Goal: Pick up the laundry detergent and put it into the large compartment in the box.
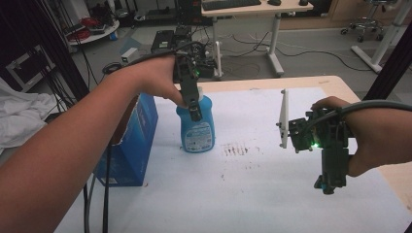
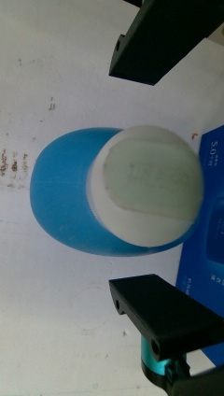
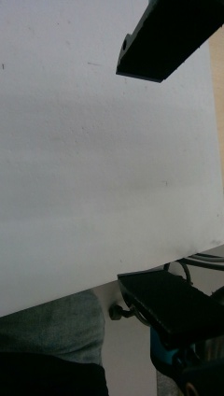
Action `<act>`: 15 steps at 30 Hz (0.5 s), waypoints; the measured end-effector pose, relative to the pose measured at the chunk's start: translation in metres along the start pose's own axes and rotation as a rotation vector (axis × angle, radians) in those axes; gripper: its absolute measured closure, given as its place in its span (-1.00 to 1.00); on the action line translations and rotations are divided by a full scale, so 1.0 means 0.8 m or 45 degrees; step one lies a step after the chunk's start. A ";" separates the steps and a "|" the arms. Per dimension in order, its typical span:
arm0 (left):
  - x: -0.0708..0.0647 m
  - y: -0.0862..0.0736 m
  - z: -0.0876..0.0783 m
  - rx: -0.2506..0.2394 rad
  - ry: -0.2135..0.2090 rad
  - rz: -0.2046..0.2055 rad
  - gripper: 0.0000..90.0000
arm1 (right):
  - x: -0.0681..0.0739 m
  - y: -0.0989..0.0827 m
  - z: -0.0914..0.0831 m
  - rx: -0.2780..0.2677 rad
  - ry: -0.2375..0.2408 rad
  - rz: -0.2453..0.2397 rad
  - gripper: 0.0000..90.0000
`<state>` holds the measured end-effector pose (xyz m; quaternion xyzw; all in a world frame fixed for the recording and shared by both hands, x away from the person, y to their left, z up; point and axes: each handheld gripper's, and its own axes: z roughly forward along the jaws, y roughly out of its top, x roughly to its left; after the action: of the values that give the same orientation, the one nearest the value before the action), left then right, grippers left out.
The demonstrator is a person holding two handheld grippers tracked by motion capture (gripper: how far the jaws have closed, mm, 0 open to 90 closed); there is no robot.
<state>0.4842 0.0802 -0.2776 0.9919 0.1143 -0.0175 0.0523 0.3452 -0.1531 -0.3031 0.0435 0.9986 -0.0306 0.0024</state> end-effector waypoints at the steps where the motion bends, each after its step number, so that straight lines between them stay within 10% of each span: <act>1: 0.000 0.001 0.002 0.005 -0.004 0.001 -0.96 | 0.000 0.000 0.000 0.002 0.001 -0.001 -0.96; 15: 0.002 0.003 0.017 -0.003 0.006 0.049 -0.96 | -0.004 0.002 0.003 0.009 0.004 -0.013 -0.96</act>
<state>0.4861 0.0770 -0.2913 0.9939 0.0952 -0.0142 0.0537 0.3485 -0.1516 -0.3059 0.0385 0.9987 -0.0339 0.0006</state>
